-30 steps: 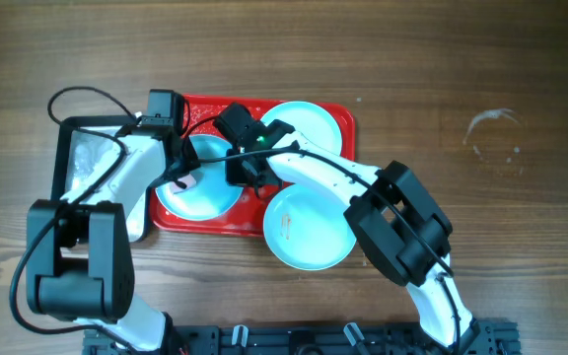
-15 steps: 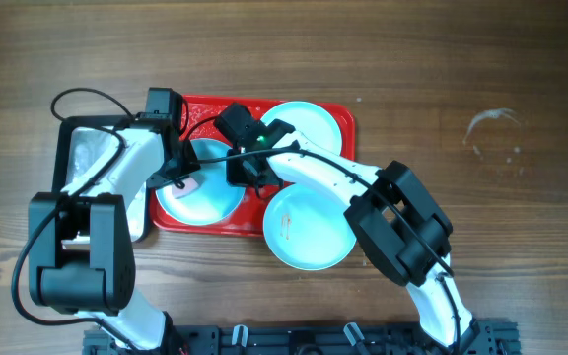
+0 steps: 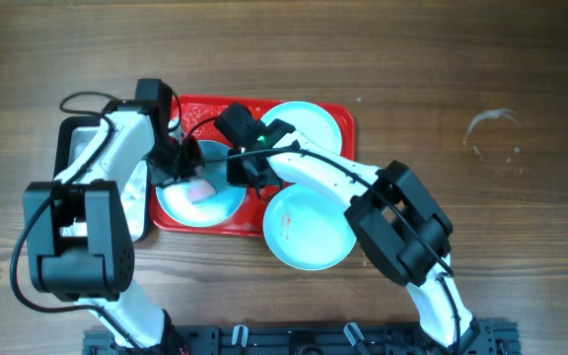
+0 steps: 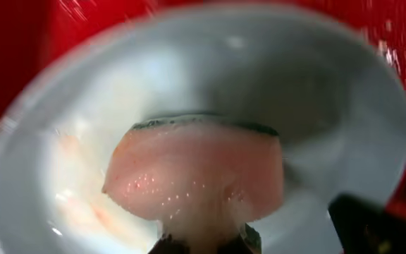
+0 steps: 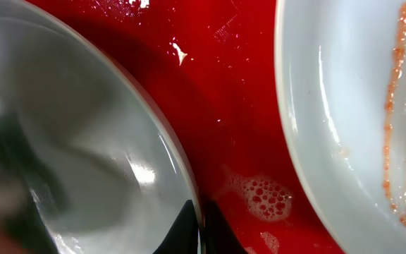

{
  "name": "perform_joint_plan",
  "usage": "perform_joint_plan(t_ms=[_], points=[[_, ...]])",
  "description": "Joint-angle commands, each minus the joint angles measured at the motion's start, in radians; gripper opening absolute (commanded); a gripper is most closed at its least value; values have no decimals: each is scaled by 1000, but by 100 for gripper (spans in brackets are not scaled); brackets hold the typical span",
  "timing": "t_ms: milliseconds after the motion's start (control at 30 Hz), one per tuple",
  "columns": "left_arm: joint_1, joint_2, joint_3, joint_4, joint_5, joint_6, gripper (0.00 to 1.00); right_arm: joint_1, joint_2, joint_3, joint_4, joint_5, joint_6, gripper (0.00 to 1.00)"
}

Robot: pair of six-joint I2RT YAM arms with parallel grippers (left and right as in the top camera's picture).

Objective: Clean dirty plates on tray and stack at the side
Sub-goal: 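Scrub the held plate with the sponge in the left gripper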

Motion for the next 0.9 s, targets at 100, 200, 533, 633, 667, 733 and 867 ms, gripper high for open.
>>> perform_joint_plan(t_ms=[100, 200, 533, 633, 667, 733, 867], points=[[8, 53, -44, 28, -312, -90, 4, 2, 36, 0, 1, 13, 1, 4], [8, 66, -90, -1, -312, -108, 4, 1, 36, 0, 2, 13, 1, 4], [8, 68, -44, -188, -59, 10, 4, 2, 36, 0, 2, 13, 1, 4], [8, 69, -31, -63, -54, 10, 4, 2, 36, 0, 2, 13, 1, 4], [8, 69, -37, 3, -54, 10, 4, 2, 36, 0, 2, 13, 1, 4], [7, 69, -53, 127, -57, 10, 4, 2, 36, 0, 2, 13, 1, 4], [7, 85, -110, 369, -57, -2, 4, 2, 36, 0, 2, 13, 1, 4]])
